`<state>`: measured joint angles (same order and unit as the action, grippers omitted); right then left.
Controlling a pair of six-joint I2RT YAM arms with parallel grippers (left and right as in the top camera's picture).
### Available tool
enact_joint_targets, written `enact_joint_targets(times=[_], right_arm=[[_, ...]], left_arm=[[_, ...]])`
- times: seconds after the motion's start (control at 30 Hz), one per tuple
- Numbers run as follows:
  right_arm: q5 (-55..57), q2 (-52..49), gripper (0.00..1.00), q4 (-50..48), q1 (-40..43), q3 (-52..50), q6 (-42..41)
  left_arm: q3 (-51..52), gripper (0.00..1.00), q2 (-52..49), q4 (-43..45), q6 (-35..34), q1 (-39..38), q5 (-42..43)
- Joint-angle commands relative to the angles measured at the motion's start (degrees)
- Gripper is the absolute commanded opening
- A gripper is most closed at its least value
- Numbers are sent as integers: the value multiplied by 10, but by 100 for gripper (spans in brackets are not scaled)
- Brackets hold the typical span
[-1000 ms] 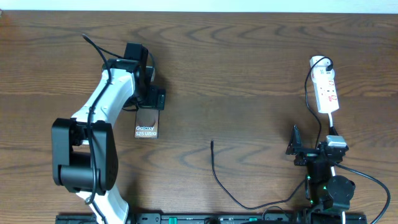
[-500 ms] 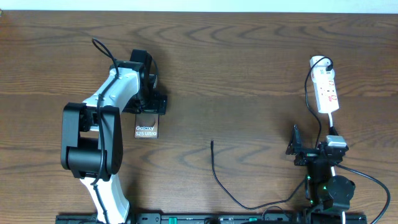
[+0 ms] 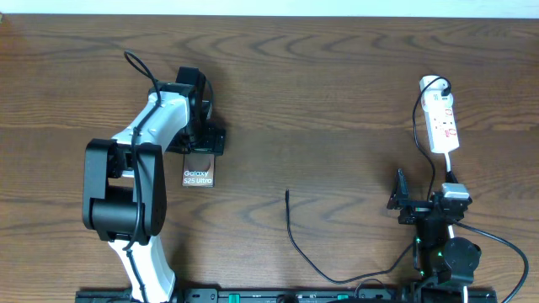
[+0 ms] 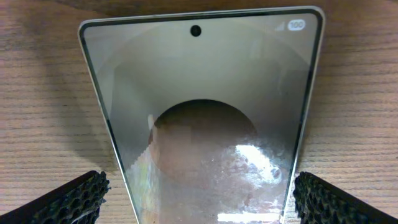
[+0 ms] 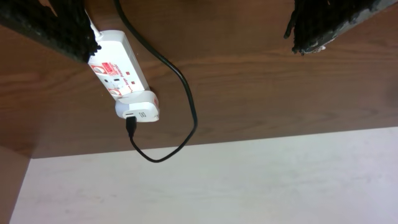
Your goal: Plug charger to phone and switch on socket
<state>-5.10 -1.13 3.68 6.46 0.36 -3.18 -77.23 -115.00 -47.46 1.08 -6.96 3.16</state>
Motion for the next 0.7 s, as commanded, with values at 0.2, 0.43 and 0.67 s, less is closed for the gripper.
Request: enact_joint_targets(times=[0.2,0.43,0.67], right_arm=[[3,0,99,3,-5,0,7],[3,0,99,3,-5,0,7],[3,0,99,3,-5,0,7]], left_arm=[[8,98,-7,1,-20,0,-8],[11,98,-7,5,-33,0,-8],[11,98,-7,18,-44,0,-8]])
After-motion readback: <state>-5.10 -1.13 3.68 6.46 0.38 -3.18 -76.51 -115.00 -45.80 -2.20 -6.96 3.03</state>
